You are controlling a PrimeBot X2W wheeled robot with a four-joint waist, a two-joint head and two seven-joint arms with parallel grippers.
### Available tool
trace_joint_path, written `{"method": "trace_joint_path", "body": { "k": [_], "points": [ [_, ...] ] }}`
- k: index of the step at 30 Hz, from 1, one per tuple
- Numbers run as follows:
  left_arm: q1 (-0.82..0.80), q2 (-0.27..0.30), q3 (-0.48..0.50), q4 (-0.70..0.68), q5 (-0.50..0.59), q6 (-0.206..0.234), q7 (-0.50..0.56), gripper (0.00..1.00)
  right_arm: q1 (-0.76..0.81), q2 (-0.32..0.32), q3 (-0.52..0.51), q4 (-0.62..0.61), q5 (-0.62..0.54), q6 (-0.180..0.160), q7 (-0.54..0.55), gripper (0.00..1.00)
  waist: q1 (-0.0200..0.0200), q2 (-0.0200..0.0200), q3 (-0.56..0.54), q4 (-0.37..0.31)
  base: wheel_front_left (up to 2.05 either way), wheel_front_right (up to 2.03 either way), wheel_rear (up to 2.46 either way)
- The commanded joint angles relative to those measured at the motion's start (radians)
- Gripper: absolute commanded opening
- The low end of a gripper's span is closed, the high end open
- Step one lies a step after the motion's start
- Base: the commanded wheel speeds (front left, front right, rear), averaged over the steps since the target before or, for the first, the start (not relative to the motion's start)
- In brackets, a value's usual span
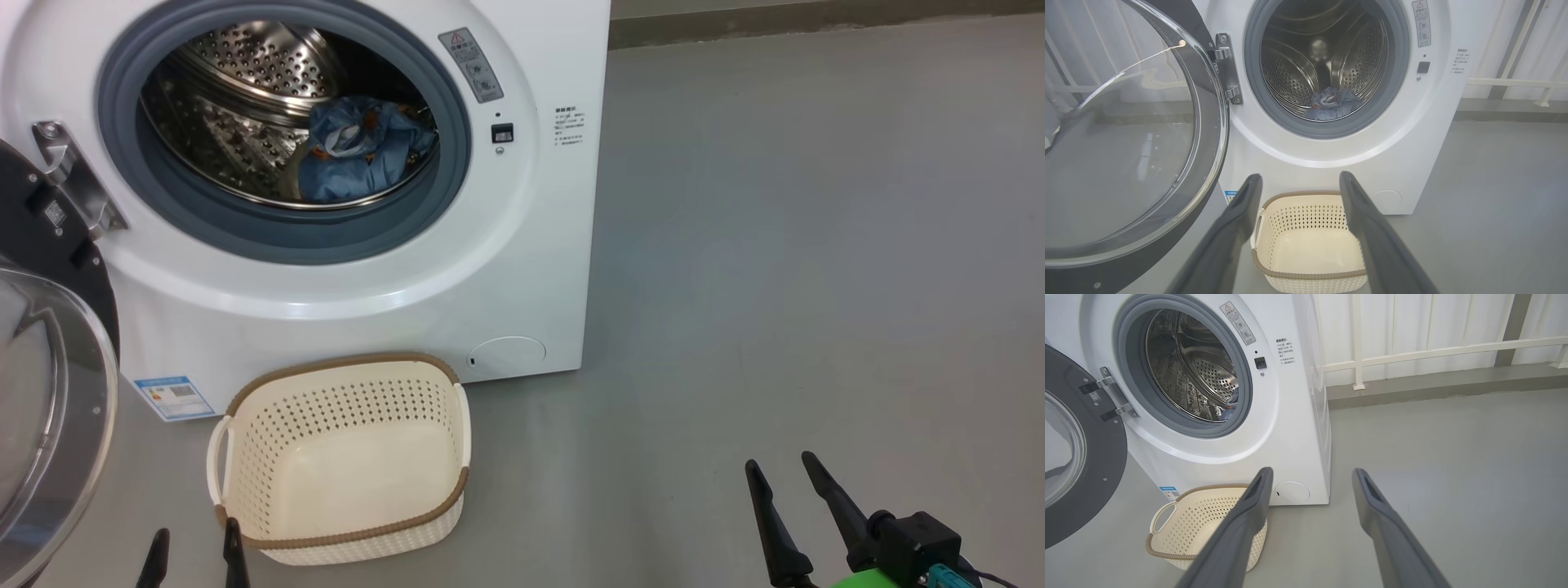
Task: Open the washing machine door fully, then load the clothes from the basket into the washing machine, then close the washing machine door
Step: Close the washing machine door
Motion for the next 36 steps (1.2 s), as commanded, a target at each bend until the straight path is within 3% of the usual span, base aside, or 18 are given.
{"method": "trace_joint_path", "body": {
  "k": [1, 10, 36],
  "points": [
    [-0.039, 0.003, 0.030, -0.022, -0.005, 0.001, -0.006, 1.00, -0.023, -0.004, 0.020, -0.026, -0.012, 0.009, -0.006, 1.00, 0.0000, 0.0000, 0.001, 0.002, 0.00, 0.00, 0.00],
    [-0.042, 0.003, 0.022, -0.027, -0.009, 0.004, -0.006, 1.00, -0.018, -0.004, 0.020, -0.035, -0.016, 0.009, -0.003, 1.00, 0.0000, 0.0000, 0.008, 0.029, 0.00, 0.00, 0.00],
    [-0.054, 0.003, 0.032, -0.032, -0.026, 0.017, -0.006, 1.00, -0.030, -0.004, 0.024, -0.055, -0.035, 0.009, -0.001, 1.00, 0.0000, 0.0000, 0.031, 0.301, 0.00, 0.00, 0.00]
  ]
}}
